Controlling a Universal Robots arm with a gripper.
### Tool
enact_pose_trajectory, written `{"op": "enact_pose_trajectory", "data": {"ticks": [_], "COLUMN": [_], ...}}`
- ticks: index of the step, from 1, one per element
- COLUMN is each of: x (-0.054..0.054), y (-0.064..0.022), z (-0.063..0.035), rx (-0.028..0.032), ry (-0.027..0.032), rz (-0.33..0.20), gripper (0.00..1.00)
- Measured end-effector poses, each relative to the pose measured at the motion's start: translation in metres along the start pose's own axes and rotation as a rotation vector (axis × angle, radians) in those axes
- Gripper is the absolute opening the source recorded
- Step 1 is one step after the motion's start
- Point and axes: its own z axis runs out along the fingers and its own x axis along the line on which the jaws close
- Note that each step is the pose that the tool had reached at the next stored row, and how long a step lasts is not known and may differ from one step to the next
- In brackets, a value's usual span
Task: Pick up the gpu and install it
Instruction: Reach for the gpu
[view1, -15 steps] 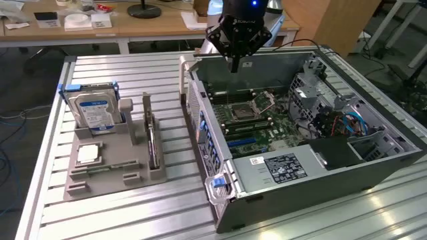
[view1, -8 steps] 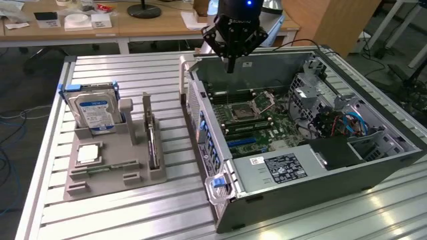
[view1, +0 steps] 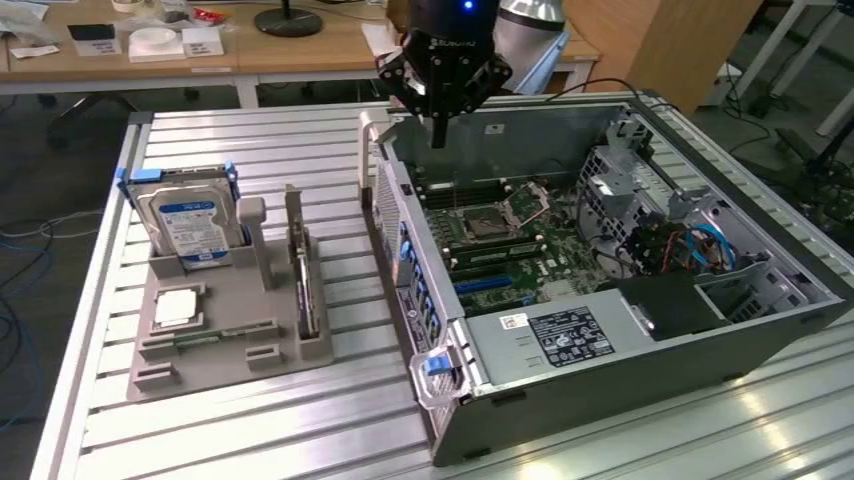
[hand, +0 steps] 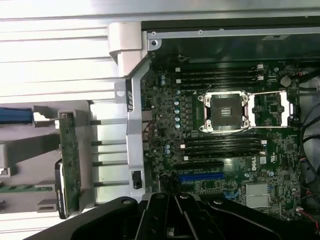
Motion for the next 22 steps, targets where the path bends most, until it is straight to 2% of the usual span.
{"op": "enact_pose_trajectory", "data": {"ticks": [22], "x": [0.054], "y": [-0.004], "z": [-0.0011], "rx": [0.0], "ry": [0.0], "rz": [0.0], "gripper": [0.11]}}
